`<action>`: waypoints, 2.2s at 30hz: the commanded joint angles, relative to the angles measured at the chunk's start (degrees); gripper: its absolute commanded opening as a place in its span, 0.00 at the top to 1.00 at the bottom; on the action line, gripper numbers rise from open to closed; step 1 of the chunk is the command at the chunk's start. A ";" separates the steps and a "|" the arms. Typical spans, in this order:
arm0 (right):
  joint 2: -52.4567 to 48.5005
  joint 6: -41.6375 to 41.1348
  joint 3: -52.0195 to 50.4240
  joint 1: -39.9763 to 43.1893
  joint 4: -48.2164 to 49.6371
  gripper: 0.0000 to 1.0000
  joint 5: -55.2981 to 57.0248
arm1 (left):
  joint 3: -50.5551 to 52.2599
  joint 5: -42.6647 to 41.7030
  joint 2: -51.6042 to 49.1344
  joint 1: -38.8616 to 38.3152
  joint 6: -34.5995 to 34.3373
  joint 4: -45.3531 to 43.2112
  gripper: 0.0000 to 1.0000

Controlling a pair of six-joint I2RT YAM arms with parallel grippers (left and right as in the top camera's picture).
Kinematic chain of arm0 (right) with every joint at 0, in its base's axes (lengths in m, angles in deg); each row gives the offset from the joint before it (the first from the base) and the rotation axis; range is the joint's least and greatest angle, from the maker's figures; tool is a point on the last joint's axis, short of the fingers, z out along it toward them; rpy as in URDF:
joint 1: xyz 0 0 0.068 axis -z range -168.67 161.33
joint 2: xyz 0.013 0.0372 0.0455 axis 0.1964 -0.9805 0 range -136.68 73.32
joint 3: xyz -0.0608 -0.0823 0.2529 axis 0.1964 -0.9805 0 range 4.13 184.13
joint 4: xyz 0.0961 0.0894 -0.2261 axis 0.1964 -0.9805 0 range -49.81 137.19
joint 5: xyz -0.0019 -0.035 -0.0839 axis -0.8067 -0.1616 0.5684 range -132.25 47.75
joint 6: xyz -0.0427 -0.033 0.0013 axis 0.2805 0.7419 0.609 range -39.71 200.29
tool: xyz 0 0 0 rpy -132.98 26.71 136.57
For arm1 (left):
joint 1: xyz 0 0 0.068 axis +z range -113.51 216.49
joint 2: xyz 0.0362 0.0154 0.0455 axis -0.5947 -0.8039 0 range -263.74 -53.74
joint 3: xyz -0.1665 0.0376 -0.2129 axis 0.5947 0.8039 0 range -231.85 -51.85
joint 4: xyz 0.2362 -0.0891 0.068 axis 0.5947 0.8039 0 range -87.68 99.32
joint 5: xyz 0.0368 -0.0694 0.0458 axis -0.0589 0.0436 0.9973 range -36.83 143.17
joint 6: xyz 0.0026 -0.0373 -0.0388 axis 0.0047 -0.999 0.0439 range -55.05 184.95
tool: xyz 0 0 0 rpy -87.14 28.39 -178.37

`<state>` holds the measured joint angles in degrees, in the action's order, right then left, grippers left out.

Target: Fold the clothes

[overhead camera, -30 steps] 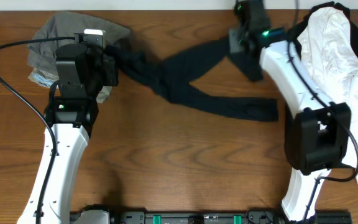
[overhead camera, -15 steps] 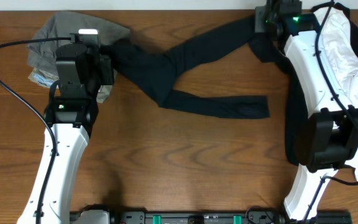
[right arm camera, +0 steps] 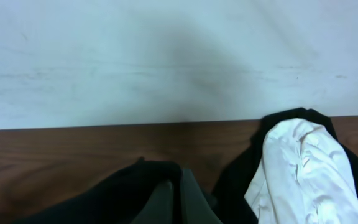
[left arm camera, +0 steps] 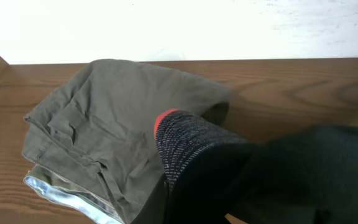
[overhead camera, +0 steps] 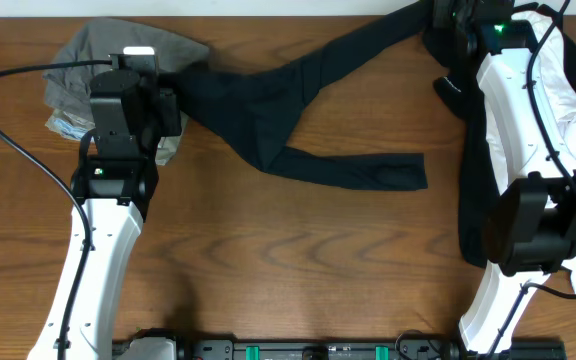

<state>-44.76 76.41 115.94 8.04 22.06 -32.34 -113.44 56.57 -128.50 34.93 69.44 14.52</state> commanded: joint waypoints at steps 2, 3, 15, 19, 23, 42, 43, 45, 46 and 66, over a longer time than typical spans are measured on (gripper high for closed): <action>5.51 -0.79 1.84 0.31 -0.81 0.99 0.83 | -1.18 1.20 3.98 0.24 -0.50 -0.20 0.94; 6.34 -0.79 1.84 0.26 -1.44 0.99 0.85 | -1.18 1.20 5.07 0.24 -0.50 -0.09 0.95; 19.41 -0.70 1.84 0.63 -10.58 0.99 0.83 | -1.18 1.60 21.94 0.22 -2.34 1.03 0.95; 23.23 -0.74 1.84 0.66 -14.53 0.99 0.76 | -1.18 1.57 27.80 -0.74 -2.71 1.27 0.94; 26.80 -0.74 1.84 0.66 -18.69 0.99 0.20 | -1.18 1.57 33.05 -3.02 -2.71 1.92 0.94; 24.96 -0.79 1.70 0.66 -23.89 0.99 -9.14 | -1.18 10.93 31.89 -10.73 -4.55 2.36 0.94; 23.61 -0.79 1.70 0.66 -23.54 0.99 -9.66 | -1.18 12.13 30.91 -10.73 -4.55 2.49 0.94; 20.06 -0.76 1.70 0.66 -22.34 0.99 -11.17 | -1.18 14.23 28.04 -10.73 -4.55 2.58 0.94; 18.34 -0.79 1.70 0.61 -21.57 0.99 -11.80 | -1.18 14.32 26.71 -10.73 -4.39 2.56 0.94; -13.07 -4.63 1.70 -1.25 17.33 0.01 -7.17 | -1.18 14.32 3.85 -10.60 -4.33 -0.98 0.94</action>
<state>-57.55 73.46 117.10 7.86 40.95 -40.84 -113.44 69.72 -124.72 24.31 65.16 14.24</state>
